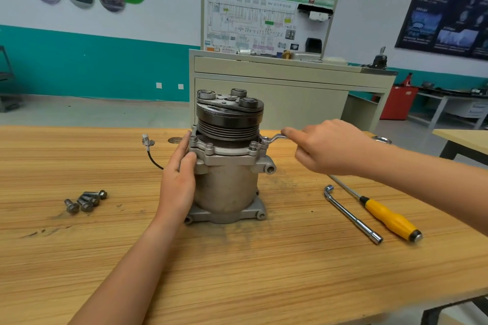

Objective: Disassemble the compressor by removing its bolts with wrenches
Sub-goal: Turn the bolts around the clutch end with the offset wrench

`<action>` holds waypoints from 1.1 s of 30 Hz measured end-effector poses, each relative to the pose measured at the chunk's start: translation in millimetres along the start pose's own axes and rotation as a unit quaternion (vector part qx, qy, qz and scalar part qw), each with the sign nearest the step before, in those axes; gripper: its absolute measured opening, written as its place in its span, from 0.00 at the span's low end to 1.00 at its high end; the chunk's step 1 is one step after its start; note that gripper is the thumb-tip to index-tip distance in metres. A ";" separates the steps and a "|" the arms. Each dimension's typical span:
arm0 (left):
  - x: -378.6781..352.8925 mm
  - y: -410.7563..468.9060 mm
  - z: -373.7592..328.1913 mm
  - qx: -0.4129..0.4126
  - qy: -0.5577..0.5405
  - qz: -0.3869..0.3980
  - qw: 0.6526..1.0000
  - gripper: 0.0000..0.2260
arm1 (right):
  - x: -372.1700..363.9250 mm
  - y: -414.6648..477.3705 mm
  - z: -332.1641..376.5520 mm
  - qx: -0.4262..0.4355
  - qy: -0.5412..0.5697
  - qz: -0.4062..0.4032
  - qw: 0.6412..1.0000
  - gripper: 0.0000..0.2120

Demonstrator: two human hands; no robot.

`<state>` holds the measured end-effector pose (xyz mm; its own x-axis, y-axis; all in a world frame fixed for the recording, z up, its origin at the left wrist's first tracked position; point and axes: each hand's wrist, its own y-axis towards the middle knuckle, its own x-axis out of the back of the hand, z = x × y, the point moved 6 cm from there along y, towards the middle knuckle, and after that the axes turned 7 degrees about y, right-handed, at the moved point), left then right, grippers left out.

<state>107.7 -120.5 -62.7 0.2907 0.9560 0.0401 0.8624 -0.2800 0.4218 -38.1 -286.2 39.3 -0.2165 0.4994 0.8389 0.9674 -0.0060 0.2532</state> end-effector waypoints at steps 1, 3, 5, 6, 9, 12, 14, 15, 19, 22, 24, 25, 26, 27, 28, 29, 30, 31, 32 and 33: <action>0.0 0.7 0.2 -0.002 0.002 0.001 1.000 0.19 | -5.5 2.5 -5.6 0.013 0.001 0.008 1.000 0.19; 0.4 1.6 -0.1 -0.006 0.005 0.004 1.000 0.19 | -17.8 10.1 -15.3 0.020 0.015 0.026 0.999 0.19; 0.5 1.7 -0.3 -0.006 0.003 0.005 1.000 0.19 | -28.7 20.6 -18.3 0.014 0.027 0.015 0.999 0.18; 0.6 1.7 -0.2 -0.005 0.001 0.004 1.000 0.19 | -31.7 26.5 -18.6 0.009 0.031 0.002 0.999 0.18; 0.1 0.6 0.4 0.003 0.000 0.006 1.000 0.19 | -35.6 36.8 -19.9 -0.009 0.055 -0.039 0.998 0.17; -0.3 -0.1 -0.1 0.006 0.001 0.013 1.000 0.19 | -30.8 21.0 -21.5 -0.022 0.090 -0.088 0.992 0.16; -0.5 0.0 -0.1 0.007 0.000 0.009 1.000 0.19 | -21.2 -1.8 -20.2 -0.035 0.173 -0.132 0.975 0.16; -0.8 -0.3 -0.1 0.008 -0.003 0.006 1.000 0.20 | -15.4 -12.6 -18.5 -0.039 0.203 -0.146 0.968 0.16; -1.0 -2.3 -1.1 0.008 0.010 -0.008 1.000 0.20 | -0.7 -29.3 -8.1 -0.041 0.182 -0.117 0.976 0.18; -0.4 -3.0 -0.7 0.013 0.010 -0.014 1.000 0.19 | -0.4 -20.8 -2.9 -0.062 0.132 -0.054 0.988 0.19; -0.4 -3.4 -1.1 0.012 0.005 -0.013 1.000 0.19 | 1.2 -14.0 1.6 -0.070 0.085 -0.028 0.994 0.19; -0.7 -3.4 -1.4 0.012 0.001 -0.013 1.000 0.19 | 2.3 -10.9 3.4 -0.076 0.064 -0.018 0.995 0.19; -0.8 -3.5 -1.6 0.012 -0.002 -0.012 1.000 0.19 | 3.0 -7.8 5.4 -0.081 0.041 -0.006 0.996 0.18; -0.8 -3.4 -1.8 0.012 -0.004 -0.012 1.000 0.19 | 3.8 -5.6 8.4 -0.086 0.019 0.008 0.996 0.19; -0.8 -3.3 -1.8 0.012 -0.004 -0.012 1.000 0.19 | 4.6 -4.2 12.4 -0.090 -0.003 0.022 0.996 0.18; -0.6 -3.4 -1.5 0.013 -0.005 -0.013 1.000 0.19 | 6.3 -4.1 17.5 -0.085 -0.021 0.025 0.996 0.17; -0.6 -3.5 -1.2 0.014 -0.007 -0.014 1.000 0.19 | 8.3 -5.1 22.1 -0.078 -0.033 0.022 0.996 0.16; -0.7 -3.7 -1.0 0.016 -0.009 -0.014 1.000 0.19 | 10.1 -6.8 25.1 -0.074 -0.035 0.016 0.997 0.15; -1.1 -3.7 -1.0 0.016 -0.010 -0.013 1.000 0.19 | 10.2 -8.3 26.2 -0.071 -0.026 0.011 0.997 0.17; -1.3 -3.7 -1.1 0.017 -0.010 -0.013 1.000 0.19 | 8.4 -9.5 26.2 -0.067 -0.008 0.010 0.998 0.20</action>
<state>103.7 -120.6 -63.3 0.2754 0.9613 0.0109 0.8836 -0.2576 0.3910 -45.7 -259.2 31.3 -0.1942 0.5116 0.8370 0.9450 -0.1315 0.2996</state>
